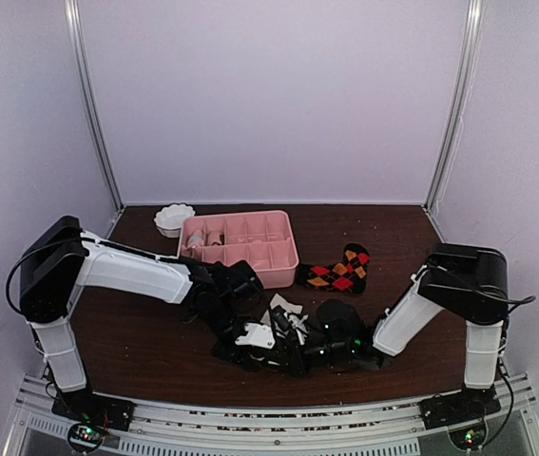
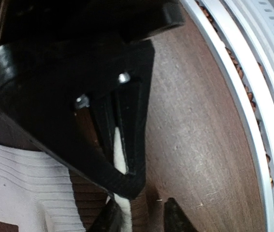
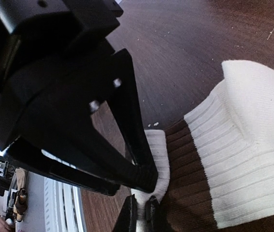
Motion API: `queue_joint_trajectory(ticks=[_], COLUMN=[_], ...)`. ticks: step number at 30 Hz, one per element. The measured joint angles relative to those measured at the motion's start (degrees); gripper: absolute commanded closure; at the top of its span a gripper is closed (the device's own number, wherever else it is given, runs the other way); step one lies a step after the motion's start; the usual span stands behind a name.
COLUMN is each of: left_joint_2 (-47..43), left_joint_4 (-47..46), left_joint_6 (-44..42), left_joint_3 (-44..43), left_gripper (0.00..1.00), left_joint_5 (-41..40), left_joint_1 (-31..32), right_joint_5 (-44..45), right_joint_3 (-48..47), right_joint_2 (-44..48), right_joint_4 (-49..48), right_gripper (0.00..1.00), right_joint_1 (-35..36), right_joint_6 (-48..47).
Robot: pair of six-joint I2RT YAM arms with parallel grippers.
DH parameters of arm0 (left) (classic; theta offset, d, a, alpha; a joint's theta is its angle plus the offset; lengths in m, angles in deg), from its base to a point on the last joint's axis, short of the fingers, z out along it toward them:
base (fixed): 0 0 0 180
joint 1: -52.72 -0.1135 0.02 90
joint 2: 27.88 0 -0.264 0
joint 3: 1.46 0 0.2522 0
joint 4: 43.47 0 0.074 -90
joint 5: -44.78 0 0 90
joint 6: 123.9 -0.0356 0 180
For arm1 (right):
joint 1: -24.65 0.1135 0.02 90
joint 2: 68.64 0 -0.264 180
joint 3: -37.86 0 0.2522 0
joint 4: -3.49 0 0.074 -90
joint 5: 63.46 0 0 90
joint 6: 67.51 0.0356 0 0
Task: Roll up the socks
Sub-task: Roll the sock.
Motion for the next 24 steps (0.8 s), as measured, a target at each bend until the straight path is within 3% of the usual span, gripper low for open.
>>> queue_joint_trajectory(ticks=[4,7,11,16,24], left_joint_2=[0.28,0.37,1.14,4.28,10.34], left_joint_4=[-0.83,-1.16,-0.42,3.28,12.26], left_joint_6=[0.04,0.28,0.59,1.33,2.71], left_joint_3=[0.0,0.0,-0.74,-4.11,-11.45], left_gripper=[0.99,1.0,1.0,1.0,1.0], left_joint_5=[-1.62,-2.29,-2.01,1.84,9.25], left_joint_1=[0.0,0.0,-0.33,-2.25,-4.7], right_joint_5=[-0.37,-0.35,0.09,3.65,14.53], right_joint_3=[-0.2,-0.22,0.44,5.92,16.37], right_joint_2=[-0.11,-0.09,0.02,3.21,15.19], right_joint_4=[0.09,0.13,-0.63,-2.67,0.31], right_gripper=[1.0,0.99,0.84,0.73,0.68], right_joint_1=[-0.26,-0.31,-0.28,0.09,0.46], right_joint_6=[0.68,0.74,0.55,-0.52,-5.51])
